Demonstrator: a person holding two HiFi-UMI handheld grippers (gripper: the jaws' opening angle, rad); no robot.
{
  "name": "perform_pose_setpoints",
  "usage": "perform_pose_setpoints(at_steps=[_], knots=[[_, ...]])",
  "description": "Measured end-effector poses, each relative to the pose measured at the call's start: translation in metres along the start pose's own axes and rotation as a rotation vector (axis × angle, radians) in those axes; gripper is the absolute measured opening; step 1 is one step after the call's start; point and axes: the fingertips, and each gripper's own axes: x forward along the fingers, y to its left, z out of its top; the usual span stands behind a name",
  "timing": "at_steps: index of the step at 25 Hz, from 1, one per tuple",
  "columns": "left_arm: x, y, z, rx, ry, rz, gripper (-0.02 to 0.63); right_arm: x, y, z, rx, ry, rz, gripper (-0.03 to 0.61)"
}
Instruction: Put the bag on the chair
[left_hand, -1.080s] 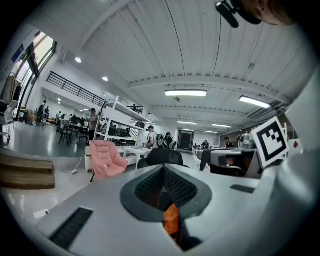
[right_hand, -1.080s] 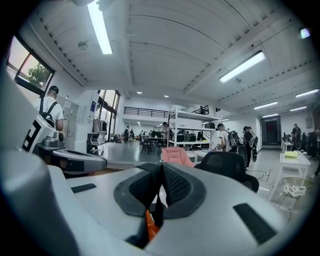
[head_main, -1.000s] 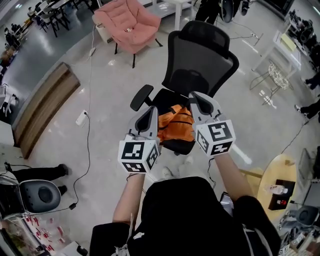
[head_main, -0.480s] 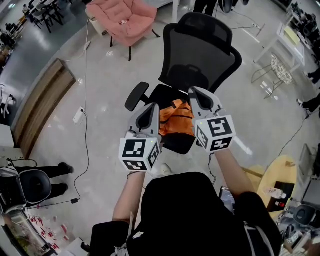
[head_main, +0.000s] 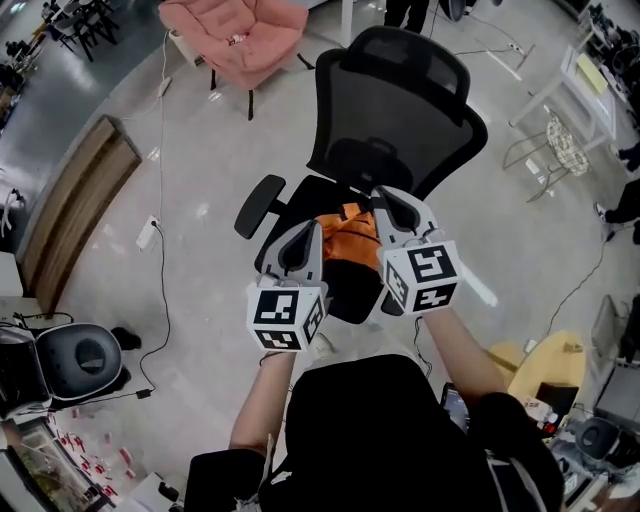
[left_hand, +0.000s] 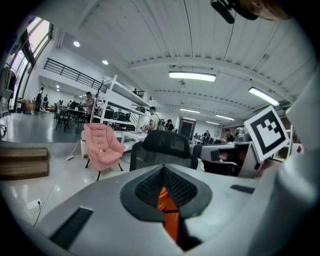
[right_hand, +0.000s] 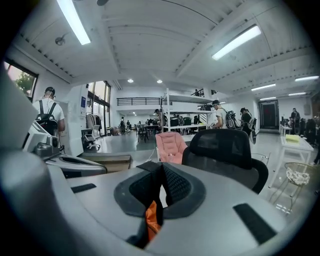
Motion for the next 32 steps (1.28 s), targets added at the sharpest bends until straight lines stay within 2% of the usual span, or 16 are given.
perform_pose_setpoints(at_steps=[12, 32], knots=[[0.068, 0.019, -0.039, -0.034, 0.083, 0.049, 0.011, 0.067, -0.051, -0.033, 0.051, 0.059, 0.017, 0.0], [0.146, 0.05, -0.096, -0.11, 0.18, 0.082, 0.011, 0.158, -0.097, -0.091, 0.111, 0.154, 0.031, 0.0]])
